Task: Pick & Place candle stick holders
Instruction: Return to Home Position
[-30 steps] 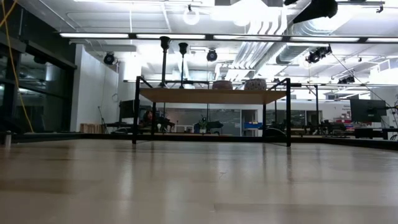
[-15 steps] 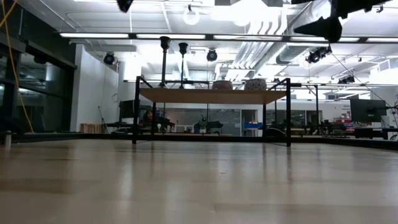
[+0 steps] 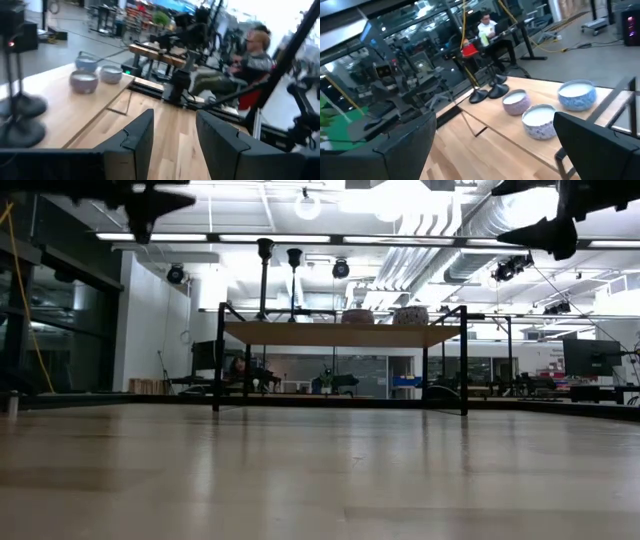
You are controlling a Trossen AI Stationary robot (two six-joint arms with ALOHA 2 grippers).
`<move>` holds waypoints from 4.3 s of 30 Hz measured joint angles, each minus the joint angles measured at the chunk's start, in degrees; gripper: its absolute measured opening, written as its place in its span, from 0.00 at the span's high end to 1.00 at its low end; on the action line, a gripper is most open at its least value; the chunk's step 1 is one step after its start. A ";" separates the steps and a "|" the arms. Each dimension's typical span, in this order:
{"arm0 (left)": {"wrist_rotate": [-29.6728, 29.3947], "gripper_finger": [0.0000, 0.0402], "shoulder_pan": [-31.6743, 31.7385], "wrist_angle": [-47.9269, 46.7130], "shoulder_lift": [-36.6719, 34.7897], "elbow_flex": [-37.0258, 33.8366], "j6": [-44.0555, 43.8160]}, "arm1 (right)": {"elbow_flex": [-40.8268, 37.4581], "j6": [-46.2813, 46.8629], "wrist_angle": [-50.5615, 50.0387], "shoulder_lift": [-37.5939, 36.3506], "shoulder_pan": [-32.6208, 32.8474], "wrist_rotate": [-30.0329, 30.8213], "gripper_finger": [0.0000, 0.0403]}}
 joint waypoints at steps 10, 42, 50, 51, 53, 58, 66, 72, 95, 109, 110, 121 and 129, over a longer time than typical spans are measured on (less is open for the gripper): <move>4.13 0.64 2.36 21.77 -12.51 -21.19 -5.64 | -8.62 0.10 16.29 -0.49 0.00 -4.09 0.01; 2.17 0.64 2.36 26.44 -13.28 -28.11 -6.88 | -29.44 5.10 23.27 -15.54 -0.02 -4.95 0.01; -4.02 0.64 2.36 24.43 -13.29 -28.15 -7.70 | -29.38 0.93 19.67 -14.60 0.04 -6.55 0.01; -5.19 0.64 2.36 24.41 -13.27 -28.15 -8.07 | -29.38 0.42 19.65 -14.43 0.04 -6.67 0.01; -7.12 0.64 2.36 24.86 -13.29 -28.15 -8.62 | -29.38 -0.50 19.63 -14.27 0.02 -6.55 0.01; -8.06 0.64 2.36 24.49 -13.29 -28.15 -8.82 | -29.38 -2.72 19.48 -13.46 0.03 -6.60 0.01; -8.00 0.64 2.36 21.10 -13.24 -28.15 -8.82 | -29.38 -4.87 19.41 -12.26 0.04 -6.59 0.01; -8.01 0.64 2.36 17.58 -13.24 -28.15 -8.83 | -29.38 -2.82 19.40 -10.44 0.04 -6.59 0.01; -8.01 0.64 2.36 6.47 -13.27 -28.15 -8.84 | -29.44 -3.06 19.48 -10.17 0.04 -6.56 0.01; -8.01 0.64 2.36 6.32 -13.27 -28.15 -8.84 | -29.44 -3.08 19.49 -10.17 0.03 -6.55 0.01; -8.01 0.64 2.36 6.32 -13.27 -28.15 -8.84 | -29.44 -3.08 19.48 -10.17 0.04 -6.56 0.01; -8.01 0.64 2.36 6.32 -13.27 -28.15 -8.84 | -29.46 -3.08 19.49 -10.17 0.03 -6.54 0.01; -8.01 0.64 2.36 6.34 -13.27 -28.15 -8.84 | -29.46 -3.08 19.50 -10.17 0.02 -6.54 0.01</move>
